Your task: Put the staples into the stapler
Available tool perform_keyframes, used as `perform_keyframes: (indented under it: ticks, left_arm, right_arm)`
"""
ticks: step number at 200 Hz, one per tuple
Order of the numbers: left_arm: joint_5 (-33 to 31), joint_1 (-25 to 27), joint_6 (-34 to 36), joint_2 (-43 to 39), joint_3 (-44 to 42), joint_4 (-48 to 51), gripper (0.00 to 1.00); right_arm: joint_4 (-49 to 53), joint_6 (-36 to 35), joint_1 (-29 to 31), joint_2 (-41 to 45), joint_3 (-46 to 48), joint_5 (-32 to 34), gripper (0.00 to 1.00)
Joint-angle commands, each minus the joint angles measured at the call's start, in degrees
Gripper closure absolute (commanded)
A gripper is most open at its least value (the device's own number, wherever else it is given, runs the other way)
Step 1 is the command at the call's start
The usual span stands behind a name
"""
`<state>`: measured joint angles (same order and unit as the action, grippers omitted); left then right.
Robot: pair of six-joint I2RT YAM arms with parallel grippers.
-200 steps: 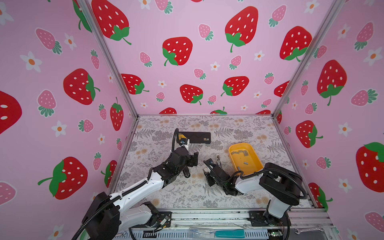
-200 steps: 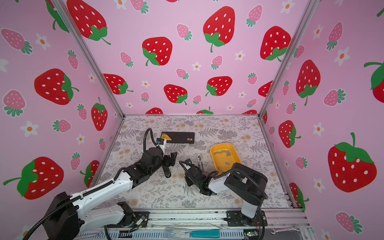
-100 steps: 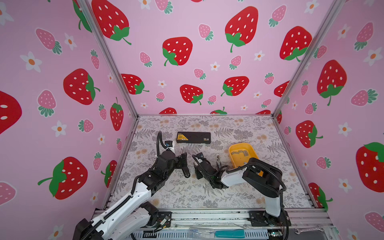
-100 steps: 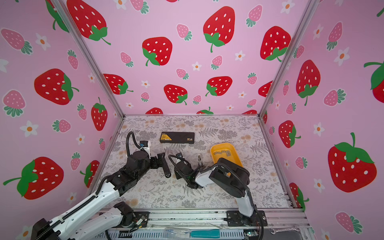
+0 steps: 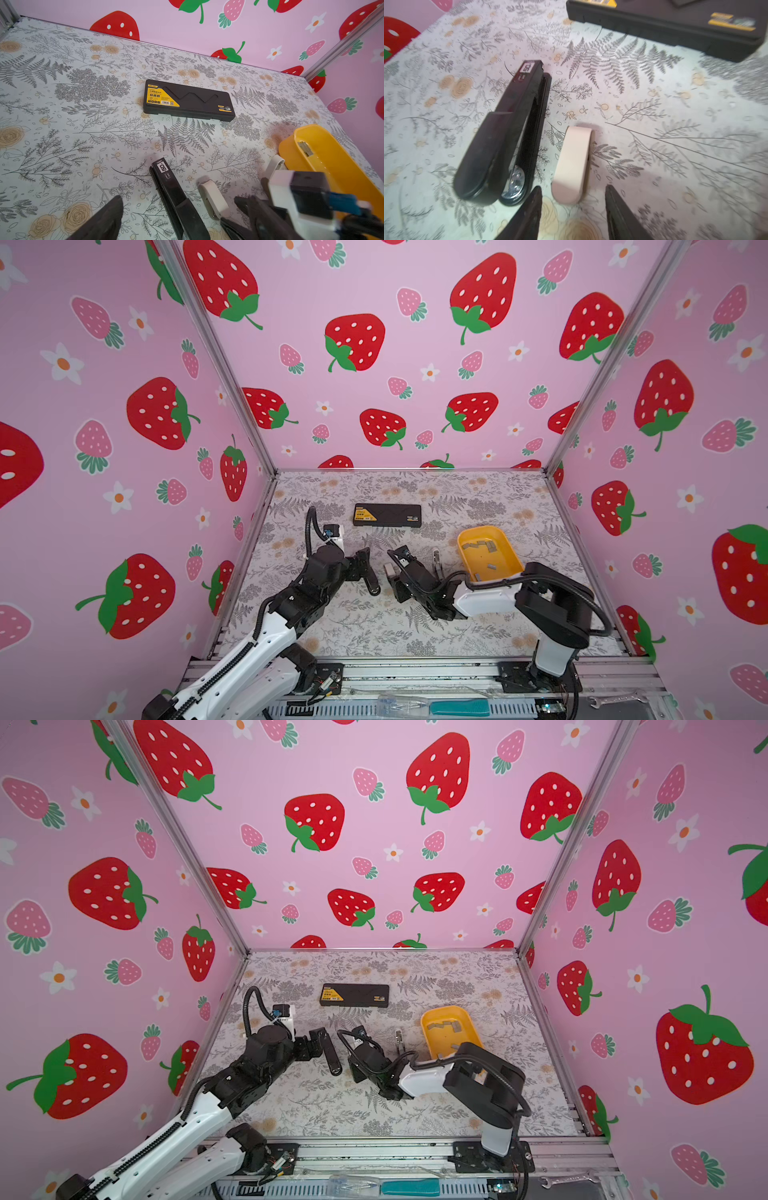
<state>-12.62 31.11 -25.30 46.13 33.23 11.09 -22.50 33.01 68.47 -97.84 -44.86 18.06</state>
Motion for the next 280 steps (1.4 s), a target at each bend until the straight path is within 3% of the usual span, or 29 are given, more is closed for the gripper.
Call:
perform_keyframes:
  ticks: [1, 40, 89, 212, 280]
  left_arm:
    - [3.5, -0.28, 0.44, 0.17, 0.14, -0.72, 0.05]
    - [8.72, -0.02, 0.76, 2.43, 0.67, -4.63, 0.05]
    - [9.9, 2.24, 0.97, 7.04, 2.94, -6.56, 0.06]
    - [8.62, 6.5, 2.56, 12.02, 5.07, -7.92, 0.06]
    - [8.32, 6.59, 2.7, 12.21, 4.49, -8.34, 0.06]
  right_arm:
    - [3.05, 1.11, 0.44, 8.58, 5.34, 3.93, 0.47]
    - [6.13, 3.05, -0.56, 20.89, 15.53, 7.62, 0.43]
    - [8.87, 4.15, -2.86, 24.94, 20.22, 9.12, 0.41]
    - [6.05, 0.91, -8.41, 9.33, 16.74, 5.64, 0.39]
    - [2.26, 0.55, -9.71, 6.92, 18.46, 4.37, 0.51]
